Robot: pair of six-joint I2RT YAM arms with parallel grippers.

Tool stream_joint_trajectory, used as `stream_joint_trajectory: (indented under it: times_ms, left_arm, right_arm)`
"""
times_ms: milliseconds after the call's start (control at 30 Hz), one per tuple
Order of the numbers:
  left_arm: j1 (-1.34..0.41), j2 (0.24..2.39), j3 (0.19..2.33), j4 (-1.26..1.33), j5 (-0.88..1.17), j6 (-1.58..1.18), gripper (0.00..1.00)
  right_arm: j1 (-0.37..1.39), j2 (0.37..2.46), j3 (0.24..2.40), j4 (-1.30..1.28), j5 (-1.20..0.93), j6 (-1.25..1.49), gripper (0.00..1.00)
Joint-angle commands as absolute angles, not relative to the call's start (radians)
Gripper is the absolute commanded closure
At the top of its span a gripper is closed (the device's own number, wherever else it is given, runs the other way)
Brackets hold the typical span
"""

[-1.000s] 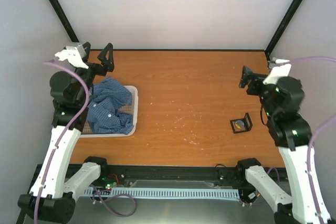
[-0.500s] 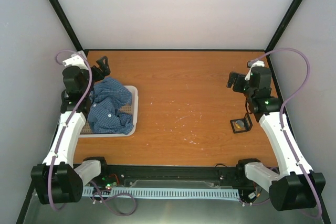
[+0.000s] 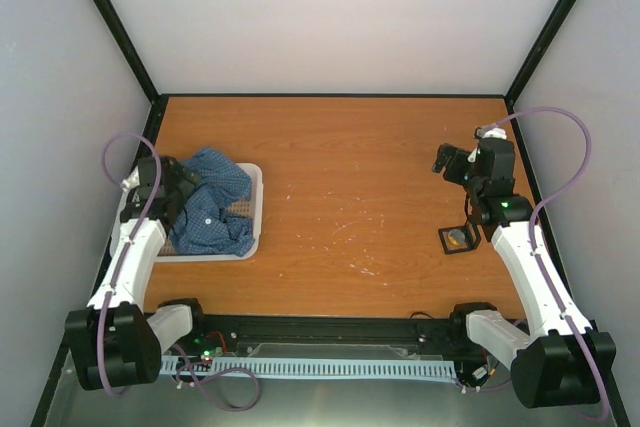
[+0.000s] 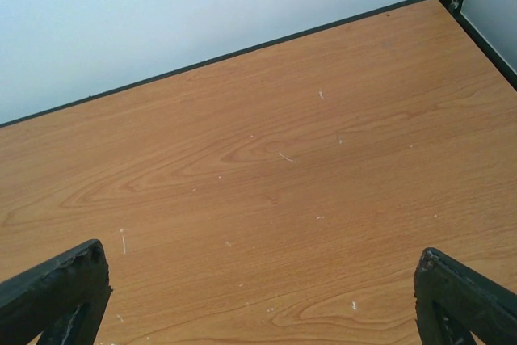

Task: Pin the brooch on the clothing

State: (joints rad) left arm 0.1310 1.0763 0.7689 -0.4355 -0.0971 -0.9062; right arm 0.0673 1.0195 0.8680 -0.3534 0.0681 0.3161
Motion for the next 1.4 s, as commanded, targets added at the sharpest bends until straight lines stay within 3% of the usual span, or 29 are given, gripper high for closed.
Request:
stream_joint_trajectory:
  times_ms: [0, 267, 367, 467, 767, 900, 1133, 1367]
  left_arm:
    - [0.143, 1.054, 0.708, -0.605, -0.136, -1.107, 0.0]
    - [0.149, 1.325, 0.685, -0.478, 0.018, -1.137, 0.03]
    - [0.156, 1.473, 0.751, -0.437, 0.06, -1.084, 0.18]
    - [0.166, 1.578, 0.791, -0.36, 0.129, -1.046, 0.43]
    - [0.179, 1.863, 1.156, -0.246, 0.172, -0.889, 0.79]
    - [0.188, 2.017, 1.442, -0.252, 0.194, -0.773, 0.85]
    - [0.208, 2.302, 1.891, -0.172, 0.489, -0.793, 0.97]
    - [0.209, 2.335, 2.176, -0.213, 0.601, -0.788, 0.99]
  right_arm:
    - [0.056, 0.994, 0.856, -0.312, 0.08, 0.357, 0.0]
    - [0.054, 0.998, 0.846, -0.33, 0.089, 0.392, 0.0]
    - [0.053, 0.988, 0.845, -0.342, 0.099, 0.395, 0.0]
    - [0.051, 0.973, 0.838, -0.342, 0.092, 0.403, 0.0]
    - [0.049, 0.968, 0.832, -0.352, 0.076, 0.421, 0.0]
    - [0.05, 0.952, 0.832, -0.363, 0.079, 0.422, 0.0]
    - [0.049, 0.937, 0.859, -0.376, 0.063, 0.426, 0.0]
    - [0.049, 0.918, 0.883, -0.408, 0.054, 0.419, 0.0]
